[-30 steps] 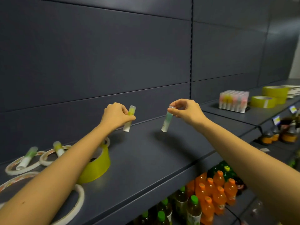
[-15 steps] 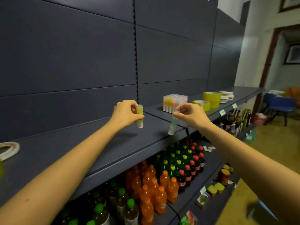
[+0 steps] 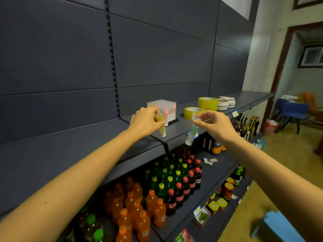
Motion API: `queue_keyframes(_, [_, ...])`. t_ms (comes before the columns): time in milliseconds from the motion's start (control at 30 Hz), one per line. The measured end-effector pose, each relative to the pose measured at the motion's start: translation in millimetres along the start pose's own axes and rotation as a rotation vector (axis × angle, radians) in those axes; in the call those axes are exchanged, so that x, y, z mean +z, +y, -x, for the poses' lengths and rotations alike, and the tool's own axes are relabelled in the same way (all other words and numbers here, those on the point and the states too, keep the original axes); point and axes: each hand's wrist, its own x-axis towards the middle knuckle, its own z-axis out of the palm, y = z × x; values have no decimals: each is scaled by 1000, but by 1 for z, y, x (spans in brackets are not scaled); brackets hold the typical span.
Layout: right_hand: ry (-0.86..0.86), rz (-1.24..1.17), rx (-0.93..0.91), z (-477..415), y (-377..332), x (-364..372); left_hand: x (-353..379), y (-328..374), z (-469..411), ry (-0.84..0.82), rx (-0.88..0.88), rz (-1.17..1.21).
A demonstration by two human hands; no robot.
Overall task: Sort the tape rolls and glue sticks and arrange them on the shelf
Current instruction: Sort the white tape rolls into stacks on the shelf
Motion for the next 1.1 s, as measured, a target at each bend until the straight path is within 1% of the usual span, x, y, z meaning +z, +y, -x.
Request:
queue_keyframes(200, [18, 0, -11, -48, 36, -11, 32, 10, -47, -7, 19, -32])
queue_keyframes(333, [-31, -17, -33, -88, 53, -9, 50, 11, -77, 24, 12, -60])
queue_keyframes(467, [-24, -102, -58, -122, 72, -1, 66, 9, -99, 68, 1, -69])
queue_keyframes(533, [-42, -107, -68, -136, 81, 6, 71, 11, -107, 92, -4, -73])
queue_keyframes(667, [-62, -122, -98, -163, 96, 18, 78, 11, -123, 109, -1, -171])
queue_keyframes(833, [-148, -258, -99, -197, 110, 36, 88, 6, -137, 149, -72, -237])
queue_keyframes(967, [-230, -282, -166, -220, 120, 52, 95, 7, -141, 142, -140, -311])
queue_keyframes(1100, [-340, -320, -253, -239, 123, 66, 94, 17, -144, 169, -188, -400])
